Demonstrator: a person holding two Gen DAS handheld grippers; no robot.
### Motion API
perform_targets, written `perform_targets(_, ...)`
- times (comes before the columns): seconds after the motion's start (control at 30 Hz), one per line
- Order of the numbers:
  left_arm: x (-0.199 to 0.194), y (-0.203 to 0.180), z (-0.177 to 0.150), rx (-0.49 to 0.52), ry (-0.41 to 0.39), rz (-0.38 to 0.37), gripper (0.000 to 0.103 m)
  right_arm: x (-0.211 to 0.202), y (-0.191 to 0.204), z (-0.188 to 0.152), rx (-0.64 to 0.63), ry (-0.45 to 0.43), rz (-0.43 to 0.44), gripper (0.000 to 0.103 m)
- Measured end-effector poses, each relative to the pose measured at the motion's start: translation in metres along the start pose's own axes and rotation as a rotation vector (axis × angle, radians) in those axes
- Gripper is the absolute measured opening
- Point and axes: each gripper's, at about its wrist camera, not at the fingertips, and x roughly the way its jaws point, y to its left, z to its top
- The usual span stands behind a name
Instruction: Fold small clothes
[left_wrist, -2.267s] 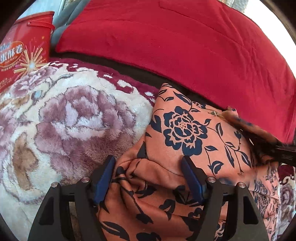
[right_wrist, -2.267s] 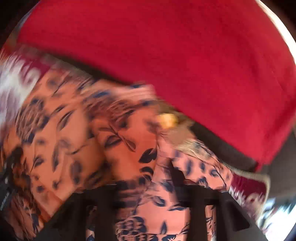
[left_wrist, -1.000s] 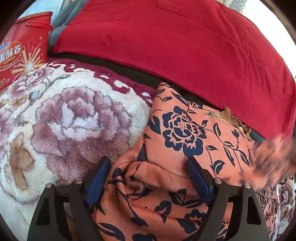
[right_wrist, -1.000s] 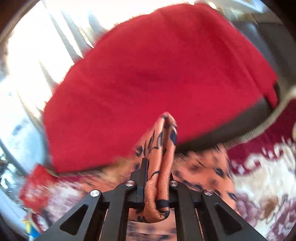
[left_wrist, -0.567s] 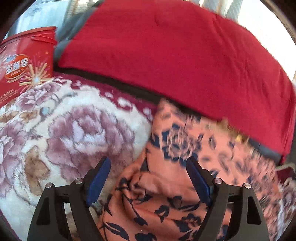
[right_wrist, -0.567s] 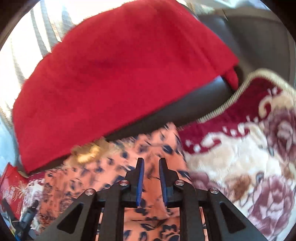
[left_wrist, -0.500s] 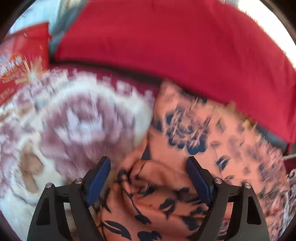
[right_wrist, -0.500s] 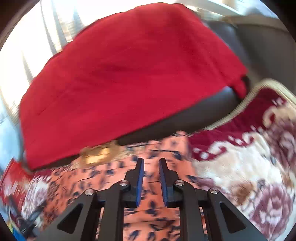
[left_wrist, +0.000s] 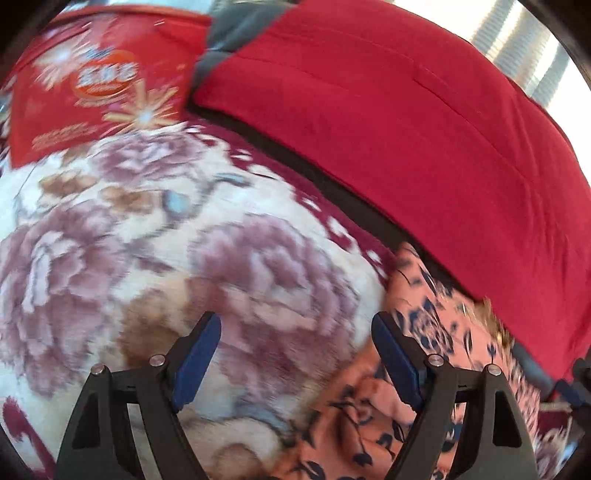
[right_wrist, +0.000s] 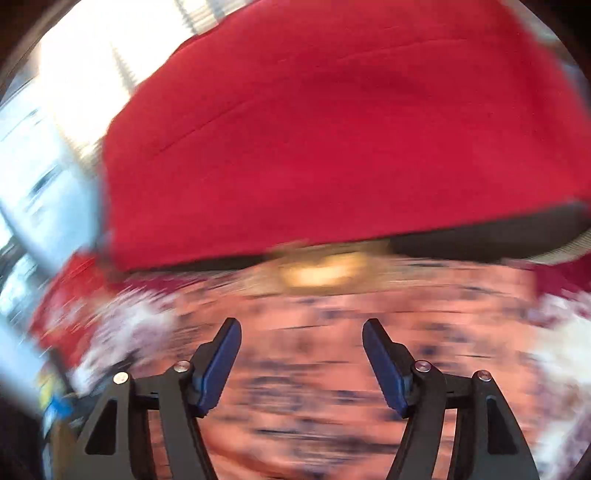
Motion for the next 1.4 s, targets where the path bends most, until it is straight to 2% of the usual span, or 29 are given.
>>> perform_targets(0.07, -0.002, 0.008, 0.003, -0.028, 0.002, -0.002, 0.084, 0.044, 0.044, 0.005, -0.015, 0.119, 0.139, 0.072)
perform_targets(0.17, 0.001, 0.015, 0.007, -0.038, 0.01, 0.004, 0.084, 0.113, 0.09, 0.008, -0.011, 0.254, 0.227, 0.072)
perform_targets(0.27, 0.0, 0.016, 0.009, -0.038, 0.017, -0.006, 0.084, 0.181, 0.11, 0.011, 0.075, 0.339, 0.291, 0.072)
perform_targets(0.37, 0.0, 0.016, 0.012, -0.033, 0.01, -0.002, 0.084, 0.229, 0.11, 0.016, 0.157, 0.336, 0.272, 0.072)
perform_targets(0.47, 0.002, 0.016, 0.014, -0.022, 0.019, -0.004, 0.084, 0.241, 0.101, 0.024, 0.232, 0.276, 0.231, 0.072)
perform_targets(0.6, 0.0, 0.017, 0.015, -0.036, 0.018, -0.014, 0.084, 0.199, 0.093, 0.022, 0.212, 0.192, 0.235, 0.072)
perform_targets(0.7, -0.004, 0.016, 0.014, -0.022, 0.007, -0.018, 0.084, 0.132, 0.079, 0.004, 0.171, 0.125, 0.214, 0.072)
perform_targets(0.83, -0.018, 0.01, 0.008, 0.023, -0.027, -0.047, 0.084, 0.027, 0.038, -0.056, 0.149, 0.05, 0.182, 0.074)
perform_targets(0.9, -0.026, 0.006, 0.002, 0.07, -0.045, -0.061, 0.084, -0.026, 0.009, -0.1, 0.151, 0.029, 0.13, 0.074)
perform_targets(0.93, -0.031, 0.002, -0.003, 0.101, -0.057, -0.06, 0.084, -0.057, -0.008, -0.128, 0.156, 0.015, 0.076, 0.074)
perform_targets(1.07, -0.047, -0.009, -0.02, 0.203, -0.068, -0.062, 0.084, -0.153, -0.081, -0.199, 0.23, -0.01, -0.045, 0.074)
perform_targets(1.13, -0.059, -0.013, -0.031, 0.244, -0.049, -0.054, 0.084, -0.18, -0.106, -0.228, 0.281, -0.011, -0.076, 0.074)
perform_targets(1.2, -0.077, -0.014, -0.044, 0.285, -0.016, -0.079, 0.084, -0.198, -0.125, -0.255, 0.328, -0.029, -0.112, 0.075)
perform_targets(1.3, -0.11, -0.006, -0.065, 0.33, 0.008, -0.097, 0.084, -0.211, -0.152, -0.278, 0.387, -0.034, -0.102, 0.075)
perform_targets(1.4, -0.139, 0.015, -0.084, 0.338, 0.055, -0.096, 0.084, -0.217, -0.163, -0.29, 0.435, -0.056, -0.081, 0.075)
